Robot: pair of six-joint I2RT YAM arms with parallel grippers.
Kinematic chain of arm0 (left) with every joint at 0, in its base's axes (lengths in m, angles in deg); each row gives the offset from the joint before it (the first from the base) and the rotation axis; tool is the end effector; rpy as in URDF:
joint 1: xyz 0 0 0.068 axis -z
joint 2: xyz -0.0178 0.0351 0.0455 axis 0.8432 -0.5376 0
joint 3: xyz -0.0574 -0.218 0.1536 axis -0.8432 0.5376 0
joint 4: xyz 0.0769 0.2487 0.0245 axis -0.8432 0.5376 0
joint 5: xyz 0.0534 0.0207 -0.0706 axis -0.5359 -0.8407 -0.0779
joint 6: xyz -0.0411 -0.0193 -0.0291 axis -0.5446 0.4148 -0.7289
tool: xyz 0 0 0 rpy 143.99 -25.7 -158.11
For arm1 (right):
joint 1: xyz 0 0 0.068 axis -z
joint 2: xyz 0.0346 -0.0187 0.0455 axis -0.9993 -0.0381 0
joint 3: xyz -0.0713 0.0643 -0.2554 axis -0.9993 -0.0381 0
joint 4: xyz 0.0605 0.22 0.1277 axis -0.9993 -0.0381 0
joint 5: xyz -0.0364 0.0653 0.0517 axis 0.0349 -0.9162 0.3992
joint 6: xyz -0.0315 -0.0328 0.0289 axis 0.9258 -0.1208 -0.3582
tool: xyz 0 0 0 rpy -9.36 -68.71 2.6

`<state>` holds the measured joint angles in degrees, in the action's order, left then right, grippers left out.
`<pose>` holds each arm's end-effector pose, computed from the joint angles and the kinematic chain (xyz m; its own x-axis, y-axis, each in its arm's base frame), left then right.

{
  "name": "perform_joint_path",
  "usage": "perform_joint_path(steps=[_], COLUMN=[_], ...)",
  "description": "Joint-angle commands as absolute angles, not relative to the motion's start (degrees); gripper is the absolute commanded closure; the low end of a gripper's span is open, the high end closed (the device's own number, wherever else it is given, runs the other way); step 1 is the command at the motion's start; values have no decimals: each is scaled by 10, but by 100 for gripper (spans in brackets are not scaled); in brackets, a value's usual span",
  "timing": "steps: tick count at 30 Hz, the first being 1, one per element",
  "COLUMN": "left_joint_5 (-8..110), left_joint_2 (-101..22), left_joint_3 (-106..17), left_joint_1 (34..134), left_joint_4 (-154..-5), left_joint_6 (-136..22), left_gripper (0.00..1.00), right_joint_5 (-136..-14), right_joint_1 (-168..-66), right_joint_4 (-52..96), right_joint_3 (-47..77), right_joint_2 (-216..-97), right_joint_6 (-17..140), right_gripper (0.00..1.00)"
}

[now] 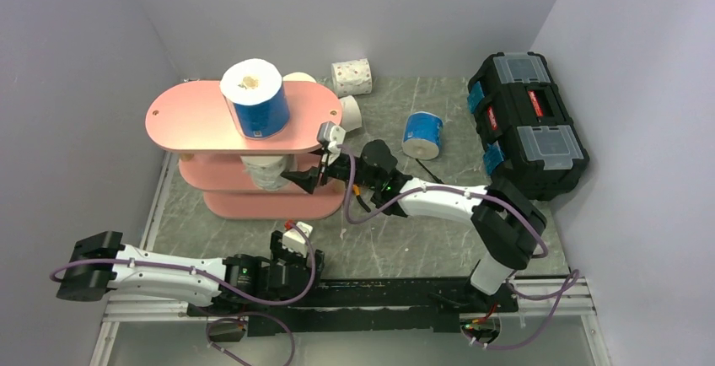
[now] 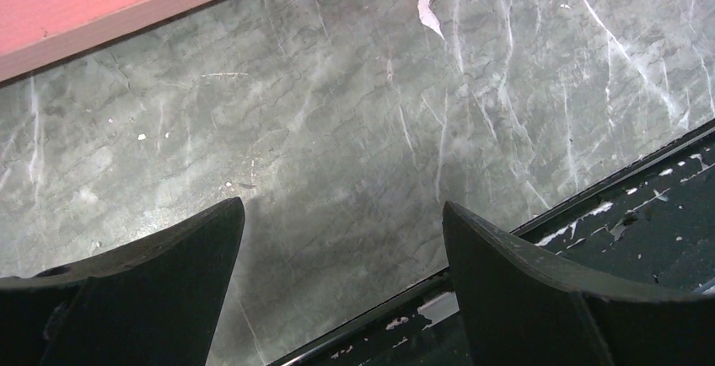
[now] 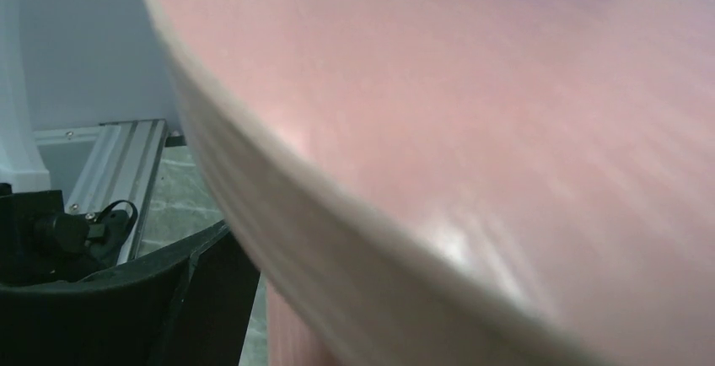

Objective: Place and organize the paper towels onto the shelf
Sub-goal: Place the paper towel on the shelf.

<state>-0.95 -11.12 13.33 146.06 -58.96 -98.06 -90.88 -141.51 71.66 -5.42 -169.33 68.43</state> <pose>0.0282 -0.1397 0.1466 -0.5720 0.1169 -0.8119 0.4189 0.8926 -0.1666 0.2084 0.3080 0.2889 0.1093 0.1455 -0.9833 -0.9724 0.2210 -0.0754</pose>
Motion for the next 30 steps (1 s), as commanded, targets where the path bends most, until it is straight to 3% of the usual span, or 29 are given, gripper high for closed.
perform_joint_path(steps=[1,11,30], left_joint_5=[-25,-27,-38], left_joint_2=[-115,-124,-119], left_joint_3=[109,104,87], left_joint_1=[1465,1467,1477], left_joint_4=[-590,-582,-558], left_joint_6=[-997,-1002,-1004], left_gripper=[6,6,7], right_joint_5=[-927,-928,-856], right_joint_1=[-1413,-1417,-1417], right_joint_4=[731,757,804], right_joint_3=[-16,-25,-157], right_joint_2=[-1727,-1734,-1572], right_joint_6=[655,634,592], right_gripper=[28,28,28])
